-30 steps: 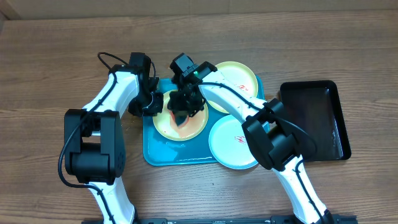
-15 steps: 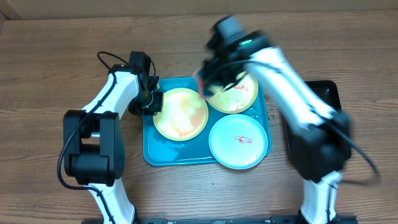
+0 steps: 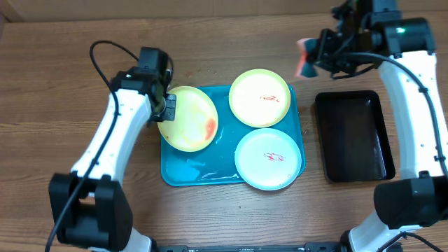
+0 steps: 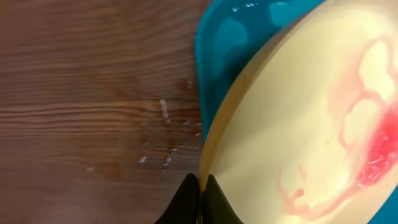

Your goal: Clean dirty plates on tray and stack at the side

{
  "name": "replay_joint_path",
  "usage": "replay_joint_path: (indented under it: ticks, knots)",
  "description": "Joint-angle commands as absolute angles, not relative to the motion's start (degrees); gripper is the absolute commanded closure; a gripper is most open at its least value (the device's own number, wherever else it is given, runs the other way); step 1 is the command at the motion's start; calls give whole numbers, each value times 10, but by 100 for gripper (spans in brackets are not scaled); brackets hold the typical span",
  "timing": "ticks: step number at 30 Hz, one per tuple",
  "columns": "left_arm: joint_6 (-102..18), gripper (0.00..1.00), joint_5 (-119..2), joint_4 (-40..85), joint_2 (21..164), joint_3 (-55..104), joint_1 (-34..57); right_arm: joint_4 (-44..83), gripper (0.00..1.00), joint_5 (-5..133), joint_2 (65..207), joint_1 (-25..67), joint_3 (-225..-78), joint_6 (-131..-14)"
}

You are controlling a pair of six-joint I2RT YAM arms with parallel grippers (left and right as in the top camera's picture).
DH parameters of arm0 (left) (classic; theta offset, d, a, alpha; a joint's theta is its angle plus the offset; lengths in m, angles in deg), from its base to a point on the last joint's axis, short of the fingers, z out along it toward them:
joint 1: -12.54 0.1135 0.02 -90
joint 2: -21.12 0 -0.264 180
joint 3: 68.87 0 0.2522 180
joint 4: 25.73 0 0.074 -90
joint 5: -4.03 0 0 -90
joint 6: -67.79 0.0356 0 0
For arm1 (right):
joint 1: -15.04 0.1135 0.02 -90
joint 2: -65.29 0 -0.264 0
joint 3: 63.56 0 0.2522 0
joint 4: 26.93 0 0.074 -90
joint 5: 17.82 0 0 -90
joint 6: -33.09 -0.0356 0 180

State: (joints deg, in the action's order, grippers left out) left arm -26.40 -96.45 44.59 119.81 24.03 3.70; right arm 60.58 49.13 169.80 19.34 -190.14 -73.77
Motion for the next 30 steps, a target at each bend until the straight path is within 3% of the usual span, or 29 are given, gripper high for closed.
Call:
replay_joint_path:
  ticks: [1, 17, 30]
  knots:
    - [-325, 96, -1128, 454, 1153, 251, -15, 607, 96, 490, 1692, 174, -1907, -729]
    - [-475, 96, -1557, 480, 1140, 250, -258, 622, 96, 495, 1692, 142, -1907, -717]
    - [-481, 96, -1724, 478, 1140, 250, -343, 624, 96, 495, 1692, 140, -1907, -717]
